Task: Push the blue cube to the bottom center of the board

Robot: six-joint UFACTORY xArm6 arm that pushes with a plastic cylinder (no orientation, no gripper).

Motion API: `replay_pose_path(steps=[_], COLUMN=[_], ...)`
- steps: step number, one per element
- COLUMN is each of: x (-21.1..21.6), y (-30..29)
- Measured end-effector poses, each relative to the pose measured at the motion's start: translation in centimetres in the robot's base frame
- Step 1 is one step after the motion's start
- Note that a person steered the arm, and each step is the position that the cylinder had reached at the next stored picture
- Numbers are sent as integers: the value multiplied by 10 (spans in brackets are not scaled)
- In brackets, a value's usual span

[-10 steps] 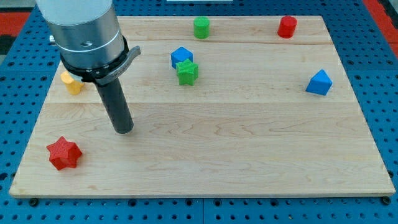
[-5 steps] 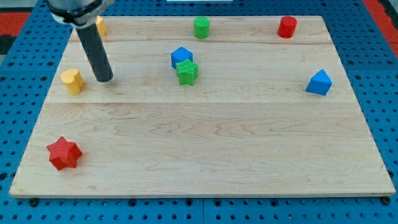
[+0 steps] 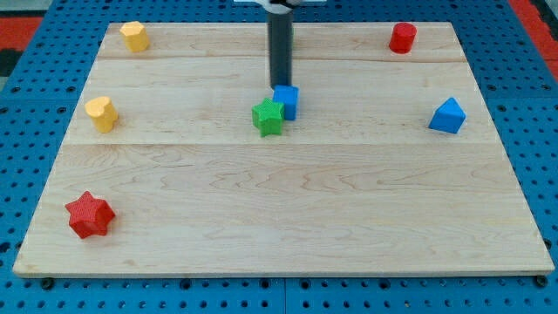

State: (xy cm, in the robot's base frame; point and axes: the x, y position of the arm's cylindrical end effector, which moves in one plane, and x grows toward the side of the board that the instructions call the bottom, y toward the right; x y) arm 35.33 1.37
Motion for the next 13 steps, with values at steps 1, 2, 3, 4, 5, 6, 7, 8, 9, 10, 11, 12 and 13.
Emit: replay_pose_path(steps=[1, 2, 3, 4, 5, 6, 7, 8, 9, 10, 11, 12, 13], x=[40, 64, 90, 129, 154, 149, 114, 99, 101, 123, 157, 164, 146], y=[11, 18, 21, 22, 24, 42, 60, 26, -23, -36, -31, -22, -23])
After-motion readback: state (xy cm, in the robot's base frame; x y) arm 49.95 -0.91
